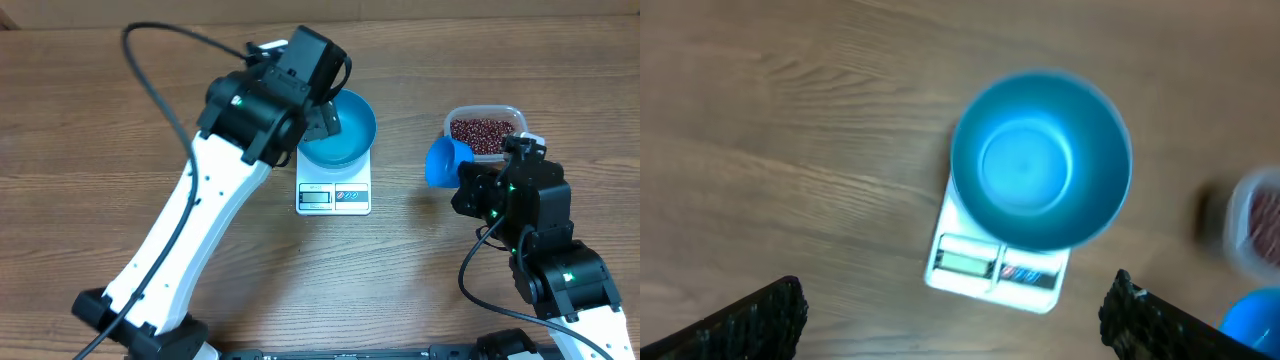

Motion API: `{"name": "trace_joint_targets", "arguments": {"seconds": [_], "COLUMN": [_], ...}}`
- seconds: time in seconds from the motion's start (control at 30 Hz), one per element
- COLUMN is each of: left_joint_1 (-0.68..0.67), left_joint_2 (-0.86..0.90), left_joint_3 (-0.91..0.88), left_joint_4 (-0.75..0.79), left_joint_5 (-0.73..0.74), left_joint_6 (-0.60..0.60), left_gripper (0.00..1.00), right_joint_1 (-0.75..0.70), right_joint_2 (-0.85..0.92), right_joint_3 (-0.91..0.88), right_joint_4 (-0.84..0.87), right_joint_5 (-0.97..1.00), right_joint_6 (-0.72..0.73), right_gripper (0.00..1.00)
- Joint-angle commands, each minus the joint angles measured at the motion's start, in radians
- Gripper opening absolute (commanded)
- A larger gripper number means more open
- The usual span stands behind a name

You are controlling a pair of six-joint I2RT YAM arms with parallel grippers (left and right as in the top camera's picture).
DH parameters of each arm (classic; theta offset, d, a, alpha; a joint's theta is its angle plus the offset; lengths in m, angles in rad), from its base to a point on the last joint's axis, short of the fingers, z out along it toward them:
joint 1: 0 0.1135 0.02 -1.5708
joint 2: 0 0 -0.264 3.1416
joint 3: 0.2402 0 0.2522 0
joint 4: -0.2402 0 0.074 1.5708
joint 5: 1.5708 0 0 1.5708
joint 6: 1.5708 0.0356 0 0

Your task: Scoop item into bowl and weigh 150g on scale

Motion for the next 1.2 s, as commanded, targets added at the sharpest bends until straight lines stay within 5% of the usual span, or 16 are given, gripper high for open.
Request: {"name": "trace_joint_targets", "arguments": {"seconds": [0.0, 0.1, 0.27, 0.33, 0.4, 0.43, 0.47, 1.17], "left_joint_1": [0.002, 0.002, 0.003, 0.003, 0.002, 0.002, 0.002, -0.188], "left_joint_2": [0.044, 0.076, 0.117, 0.126, 0.126, 0.126, 0.126, 0.103], "left_joint_3": [0.01, 0.01, 0.01, 0.01, 0.01, 0.01, 0.01, -0.002], "left_joint_4": [0.003, 0.004, 0.006, 0.005, 0.005, 0.006, 0.008, 0.008], "left_joint_5": [0.091, 0.103, 0.1, 0.101, 0.101, 0.101, 0.1, -0.09], "left_joint_6": [0.258, 0.308, 0.313, 0.313, 0.313, 0.313, 0.313, 0.448], "left_gripper": [0.95, 0.79, 0.96, 0.91, 0.65, 0.4, 0.04, 0.05], "right_joint_1": [-0.004, -0.004, -0.004, -0.004, -0.004, -0.004, -0.004, -0.004], "right_joint_2": [-0.01, -0.01, -0.01, -0.01, -0.009, -0.009, -0.009, -0.009], "right_joint_3": [0.035, 0.035, 0.035, 0.035, 0.035, 0.035, 0.035, 0.035], "right_joint_4": [0.01, 0.01, 0.01, 0.01, 0.01, 0.01, 0.01, 0.002], "right_joint_5": [0.043, 0.044, 0.044, 0.044, 0.044, 0.044, 0.044, 0.059], "right_joint_6": [0.029, 0.029, 0.029, 0.029, 0.029, 0.029, 0.029, 0.028], "right_gripper": [0.04, 0.04, 0.04, 0.04, 0.04, 0.04, 0.04, 0.04]}}
